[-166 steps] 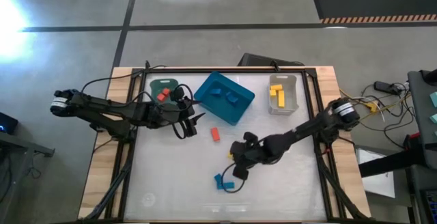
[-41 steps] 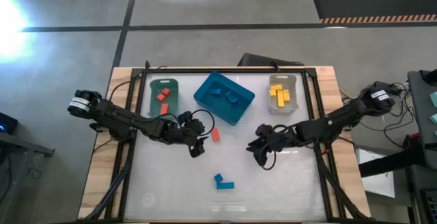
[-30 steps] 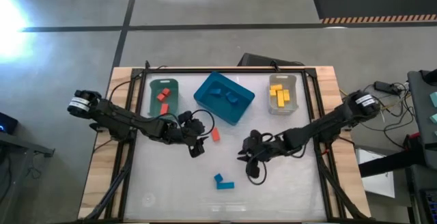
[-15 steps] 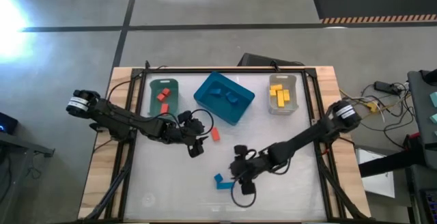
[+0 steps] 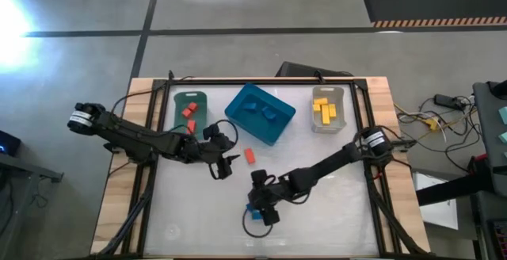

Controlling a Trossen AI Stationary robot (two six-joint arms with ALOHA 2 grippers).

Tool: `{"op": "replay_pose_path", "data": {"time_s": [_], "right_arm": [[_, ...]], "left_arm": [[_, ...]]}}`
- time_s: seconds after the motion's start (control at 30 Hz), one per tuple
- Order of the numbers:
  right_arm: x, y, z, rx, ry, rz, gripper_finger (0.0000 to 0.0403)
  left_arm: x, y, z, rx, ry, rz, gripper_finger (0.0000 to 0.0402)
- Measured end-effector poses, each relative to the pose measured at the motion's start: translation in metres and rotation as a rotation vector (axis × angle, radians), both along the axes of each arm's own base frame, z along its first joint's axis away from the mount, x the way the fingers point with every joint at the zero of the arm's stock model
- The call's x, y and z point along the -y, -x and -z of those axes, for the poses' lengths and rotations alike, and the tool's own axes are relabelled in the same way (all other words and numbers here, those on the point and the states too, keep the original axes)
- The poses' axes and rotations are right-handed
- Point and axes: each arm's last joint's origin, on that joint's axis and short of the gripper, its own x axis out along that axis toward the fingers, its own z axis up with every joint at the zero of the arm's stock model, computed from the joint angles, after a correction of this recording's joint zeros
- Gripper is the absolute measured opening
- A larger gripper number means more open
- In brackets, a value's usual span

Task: Sort & place blocks by color
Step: Put the blue block into the blue bin

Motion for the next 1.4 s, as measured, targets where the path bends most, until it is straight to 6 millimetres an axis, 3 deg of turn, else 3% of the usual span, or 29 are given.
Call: {"op": "replay_pose_path", "data": {"time_s": [0.33,0.6,1.0,1.13,1.3,1.4], "right_arm": [[0.007,-0.007,0.001,-0.012,-0.044,-0.037,0.0199],[0.007,-0.006,-0.013,-0.005,-0.119,-0.065,0.0217],[0.007,-0.012,0.014,-0.04,-0.128,-0.085,0.0228],[0.012,-0.015,0.015,-0.035,-0.127,-0.076,0.0203],[0.02,-0.017,0.015,-0.037,-0.137,-0.046,0.0126],[0.024,-0.018,0.015,-0.04,-0.136,-0.037,0.0119]], "left_arm": [[-0.002,0.01,-0.016,0.062,0.001,0.009,0.02],[-0.003,0.012,-0.019,0.07,-0.003,0.012,0.02],[-0.003,0.011,-0.02,0.081,-0.001,0.01,0.02],[-0.003,0.011,-0.02,0.082,-0.007,0.001,0.02],[-0.003,0.011,-0.02,0.084,-0.007,0.002,0.02],[-0.003,0.011,-0.02,0.079,-0.032,0.008,0.02]]}}
